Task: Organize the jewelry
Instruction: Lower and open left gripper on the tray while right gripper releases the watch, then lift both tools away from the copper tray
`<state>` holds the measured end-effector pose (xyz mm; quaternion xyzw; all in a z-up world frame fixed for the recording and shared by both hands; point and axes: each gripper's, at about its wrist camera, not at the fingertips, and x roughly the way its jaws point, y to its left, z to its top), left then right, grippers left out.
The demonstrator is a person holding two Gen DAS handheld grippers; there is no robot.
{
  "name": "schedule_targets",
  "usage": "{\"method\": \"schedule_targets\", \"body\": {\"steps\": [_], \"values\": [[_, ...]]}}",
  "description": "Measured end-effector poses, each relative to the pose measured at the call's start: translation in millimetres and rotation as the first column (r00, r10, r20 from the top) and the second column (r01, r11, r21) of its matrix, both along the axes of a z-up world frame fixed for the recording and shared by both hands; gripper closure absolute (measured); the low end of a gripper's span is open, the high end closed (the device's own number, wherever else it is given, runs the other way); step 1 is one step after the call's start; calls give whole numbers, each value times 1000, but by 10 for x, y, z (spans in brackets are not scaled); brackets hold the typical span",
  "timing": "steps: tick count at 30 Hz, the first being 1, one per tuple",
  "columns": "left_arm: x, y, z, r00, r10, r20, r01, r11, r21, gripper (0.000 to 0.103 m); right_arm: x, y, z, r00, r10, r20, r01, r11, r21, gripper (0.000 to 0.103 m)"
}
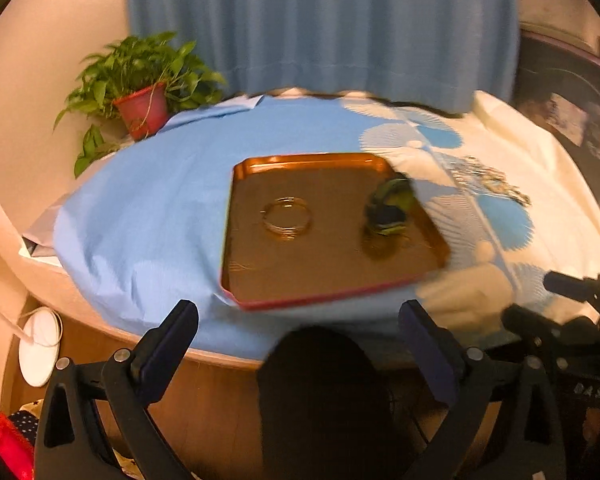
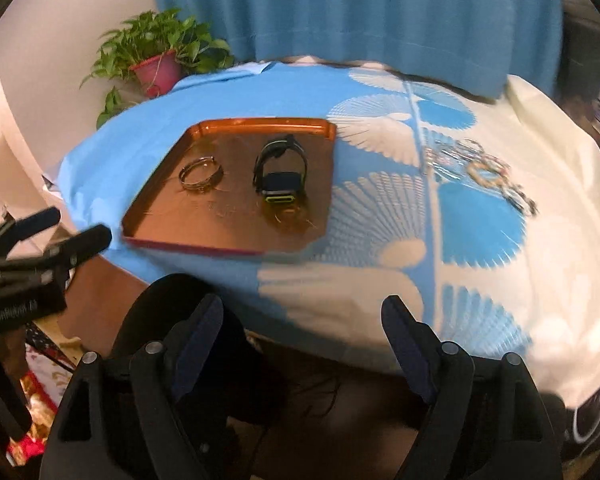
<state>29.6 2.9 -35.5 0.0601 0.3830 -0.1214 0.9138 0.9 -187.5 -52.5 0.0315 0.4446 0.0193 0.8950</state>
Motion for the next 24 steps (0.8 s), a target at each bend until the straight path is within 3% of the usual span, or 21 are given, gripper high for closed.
{"method": "schedule_targets", "body": {"steps": [10,24], "values": [[-569,-245,424,992,-47,115,47,999,-4,4,-703,-116,474,988,-28,149,30,1000,-7,21],[-821,-424,489,986,-73,148,69,997,30,3,-1056,-282,524,983,-71,166,66,997,38,21]]}}
